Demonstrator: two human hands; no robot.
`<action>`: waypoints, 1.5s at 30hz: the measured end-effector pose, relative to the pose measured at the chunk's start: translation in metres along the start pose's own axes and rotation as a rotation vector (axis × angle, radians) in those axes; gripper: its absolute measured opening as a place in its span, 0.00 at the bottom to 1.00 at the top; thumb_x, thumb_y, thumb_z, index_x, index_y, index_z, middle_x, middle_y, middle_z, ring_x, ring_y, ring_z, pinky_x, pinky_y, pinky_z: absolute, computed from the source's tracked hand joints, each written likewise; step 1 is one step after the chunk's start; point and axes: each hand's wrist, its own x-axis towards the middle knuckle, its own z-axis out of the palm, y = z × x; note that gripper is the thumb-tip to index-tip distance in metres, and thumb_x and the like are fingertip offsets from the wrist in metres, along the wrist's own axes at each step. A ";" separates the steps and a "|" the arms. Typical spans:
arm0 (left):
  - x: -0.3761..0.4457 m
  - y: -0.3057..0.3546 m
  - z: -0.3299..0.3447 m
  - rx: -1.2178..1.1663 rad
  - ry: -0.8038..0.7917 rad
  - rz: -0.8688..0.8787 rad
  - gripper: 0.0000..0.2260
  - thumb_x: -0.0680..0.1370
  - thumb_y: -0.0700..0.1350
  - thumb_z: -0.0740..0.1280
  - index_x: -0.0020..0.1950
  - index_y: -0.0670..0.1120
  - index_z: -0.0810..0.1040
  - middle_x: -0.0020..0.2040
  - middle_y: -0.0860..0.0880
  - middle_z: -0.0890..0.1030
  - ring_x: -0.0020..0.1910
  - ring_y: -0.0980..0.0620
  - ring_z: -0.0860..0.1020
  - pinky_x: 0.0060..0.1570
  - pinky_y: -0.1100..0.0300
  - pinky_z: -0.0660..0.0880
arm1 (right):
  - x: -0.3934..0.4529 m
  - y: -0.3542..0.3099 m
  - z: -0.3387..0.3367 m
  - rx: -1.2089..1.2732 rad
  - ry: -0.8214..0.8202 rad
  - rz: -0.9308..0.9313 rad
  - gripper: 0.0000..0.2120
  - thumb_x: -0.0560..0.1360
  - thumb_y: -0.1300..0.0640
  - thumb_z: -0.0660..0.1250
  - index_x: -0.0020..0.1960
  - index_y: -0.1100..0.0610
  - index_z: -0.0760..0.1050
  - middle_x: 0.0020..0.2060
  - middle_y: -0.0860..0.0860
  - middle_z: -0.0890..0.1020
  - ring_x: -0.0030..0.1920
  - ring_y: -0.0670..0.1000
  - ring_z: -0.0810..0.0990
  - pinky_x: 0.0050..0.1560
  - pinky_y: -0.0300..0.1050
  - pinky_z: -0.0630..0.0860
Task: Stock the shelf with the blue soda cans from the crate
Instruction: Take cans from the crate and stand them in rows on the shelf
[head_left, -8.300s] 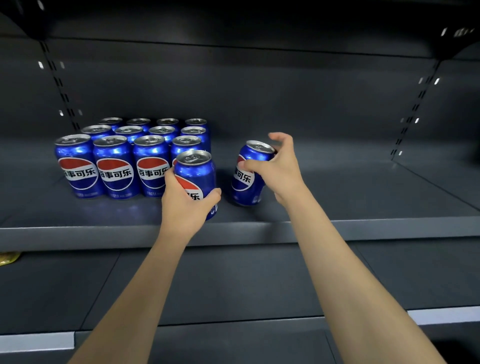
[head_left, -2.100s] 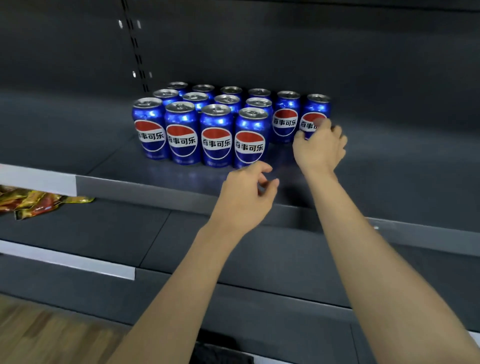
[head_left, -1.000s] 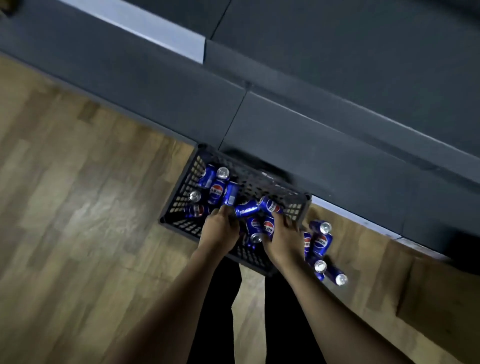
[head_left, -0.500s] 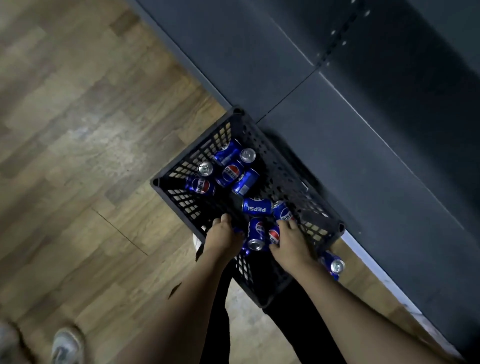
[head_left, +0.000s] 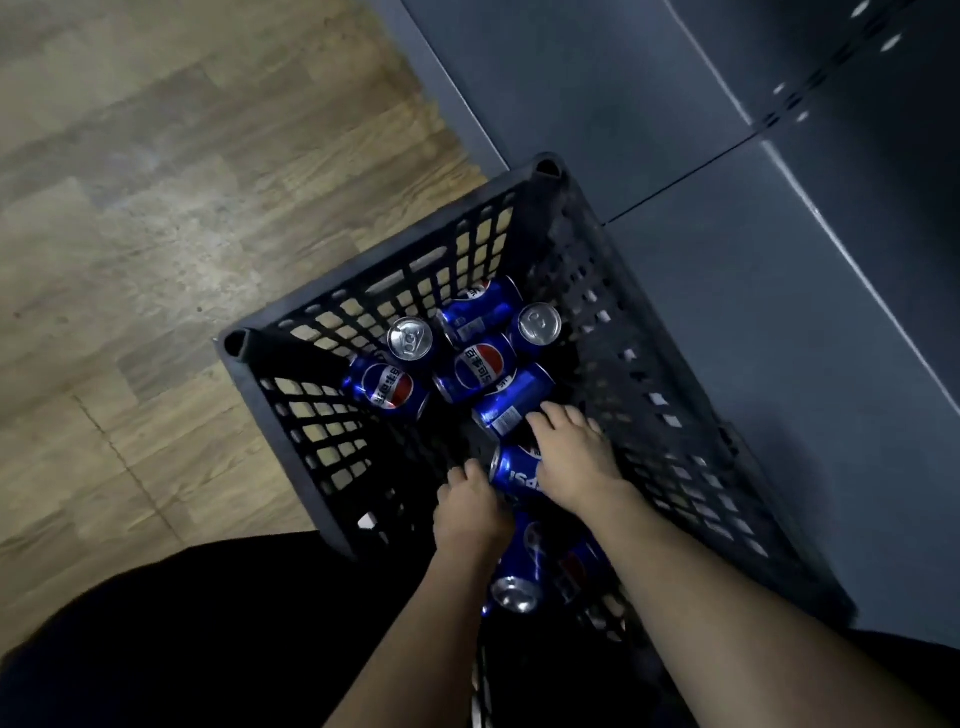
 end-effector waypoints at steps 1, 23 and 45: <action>0.011 0.000 0.010 0.129 0.016 0.082 0.20 0.79 0.45 0.61 0.69 0.41 0.62 0.66 0.42 0.68 0.64 0.41 0.68 0.60 0.52 0.68 | 0.011 0.005 0.005 -0.043 0.010 -0.046 0.31 0.76 0.58 0.65 0.75 0.56 0.55 0.74 0.54 0.57 0.74 0.55 0.56 0.73 0.48 0.54; 0.086 0.024 0.059 0.733 0.062 0.393 0.13 0.79 0.48 0.60 0.56 0.41 0.77 0.50 0.40 0.81 0.49 0.42 0.79 0.49 0.56 0.72 | 0.072 0.049 0.022 -0.223 0.186 -0.359 0.29 0.73 0.63 0.46 0.74 0.62 0.58 0.70 0.59 0.64 0.71 0.60 0.61 0.74 0.50 0.51; 0.034 -0.010 -0.021 0.685 0.160 -0.022 0.22 0.77 0.44 0.65 0.69 0.43 0.62 0.66 0.43 0.70 0.65 0.43 0.68 0.63 0.52 0.65 | 0.033 0.018 0.044 -0.273 -0.007 -0.104 0.32 0.73 0.57 0.69 0.73 0.58 0.60 0.69 0.56 0.65 0.71 0.59 0.59 0.73 0.55 0.52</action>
